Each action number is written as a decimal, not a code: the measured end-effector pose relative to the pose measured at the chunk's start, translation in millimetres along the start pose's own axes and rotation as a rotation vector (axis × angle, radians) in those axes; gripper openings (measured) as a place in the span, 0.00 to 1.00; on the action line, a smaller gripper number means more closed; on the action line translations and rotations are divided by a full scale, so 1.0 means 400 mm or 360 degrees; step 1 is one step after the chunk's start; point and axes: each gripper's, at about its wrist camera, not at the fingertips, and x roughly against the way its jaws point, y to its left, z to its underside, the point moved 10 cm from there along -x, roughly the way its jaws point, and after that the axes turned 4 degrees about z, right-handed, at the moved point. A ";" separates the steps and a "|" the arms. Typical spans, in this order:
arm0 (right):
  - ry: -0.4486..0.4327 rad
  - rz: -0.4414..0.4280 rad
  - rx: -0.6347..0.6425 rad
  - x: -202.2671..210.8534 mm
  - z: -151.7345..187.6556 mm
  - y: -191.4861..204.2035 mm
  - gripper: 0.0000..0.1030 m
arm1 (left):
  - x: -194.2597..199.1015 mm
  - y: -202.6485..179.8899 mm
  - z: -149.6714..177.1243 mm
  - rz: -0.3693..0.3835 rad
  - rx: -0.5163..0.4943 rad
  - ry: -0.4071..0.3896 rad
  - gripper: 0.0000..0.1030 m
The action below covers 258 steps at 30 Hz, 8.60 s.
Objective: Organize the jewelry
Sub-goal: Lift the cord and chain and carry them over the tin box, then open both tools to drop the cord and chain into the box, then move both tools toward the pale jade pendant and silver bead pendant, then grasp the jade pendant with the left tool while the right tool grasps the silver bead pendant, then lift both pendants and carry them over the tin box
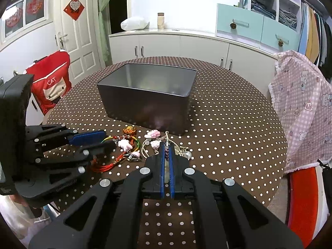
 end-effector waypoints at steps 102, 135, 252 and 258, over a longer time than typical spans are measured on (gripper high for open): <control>-0.0247 -0.0139 -0.0031 0.047 -0.363 -0.013 0.03 | 0.112 0.085 -0.317 0.0088 0.0001 -0.0267 0.05; -0.0097 -0.0018 -0.0143 0.029 -0.224 -0.114 0.64 | 0.112 0.054 -0.236 0.0064 -0.0021 -0.0244 0.68; 0.0120 -0.0019 -0.0216 -0.028 0.076 -0.076 0.09 | -0.055 -0.121 -0.017 0.0153 -0.0246 0.0104 0.27; 0.0106 -0.0007 -0.0231 -0.019 0.069 -0.081 0.09 | -0.033 -0.117 -0.035 0.0171 -0.0240 -0.0002 0.27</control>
